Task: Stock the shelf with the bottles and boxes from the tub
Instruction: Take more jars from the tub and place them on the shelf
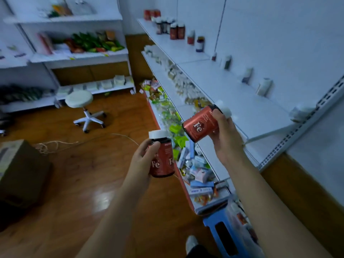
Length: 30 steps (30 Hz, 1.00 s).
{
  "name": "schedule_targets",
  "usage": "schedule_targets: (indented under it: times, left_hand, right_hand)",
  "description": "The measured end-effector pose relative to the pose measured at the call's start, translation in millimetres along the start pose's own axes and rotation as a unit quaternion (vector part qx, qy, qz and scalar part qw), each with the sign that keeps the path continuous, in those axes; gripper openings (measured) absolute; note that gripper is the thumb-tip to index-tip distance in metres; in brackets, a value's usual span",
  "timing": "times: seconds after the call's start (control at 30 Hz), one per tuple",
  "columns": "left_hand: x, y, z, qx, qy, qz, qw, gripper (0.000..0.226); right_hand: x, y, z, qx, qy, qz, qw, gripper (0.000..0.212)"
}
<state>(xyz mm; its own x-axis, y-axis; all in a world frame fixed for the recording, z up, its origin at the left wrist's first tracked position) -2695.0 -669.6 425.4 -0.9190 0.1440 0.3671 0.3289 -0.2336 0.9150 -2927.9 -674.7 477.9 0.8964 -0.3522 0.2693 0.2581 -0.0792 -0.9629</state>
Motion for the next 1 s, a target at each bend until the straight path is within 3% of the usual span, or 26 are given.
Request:
schedule_targets:
  times: [0.27,0.43,1.0]
  left_hand:
    - [8,43,-85,-0.021,-0.006,0.054,0.998,0.055]
    - [17,67,-169,-0.022,-0.009,0.029,0.999,0.046]
    - [-25,105,-424,-0.043,0.022,0.014,0.999,0.033]
  right_hand:
    - [60,-15,-93,0.011,-0.038,0.004,0.999,0.076]
    - [76,-22,-177,-0.008,-0.026,0.030,0.999,0.064]
    - [152,24,-423,0.046,-0.022,0.039,0.998,0.074]
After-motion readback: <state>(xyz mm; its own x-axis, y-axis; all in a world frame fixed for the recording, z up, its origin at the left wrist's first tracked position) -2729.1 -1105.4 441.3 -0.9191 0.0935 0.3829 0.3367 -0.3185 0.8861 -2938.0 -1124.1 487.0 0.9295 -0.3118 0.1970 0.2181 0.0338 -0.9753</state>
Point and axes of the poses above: each hand's wrist, its own z-axis away from the middle knuckle, its own x-axis out of the palm, y = z × x, the point moved 8 cm from there along -z, towards the middle knuckle, and after that the axes turned 5 degrees about z, right-handed, at the moved point
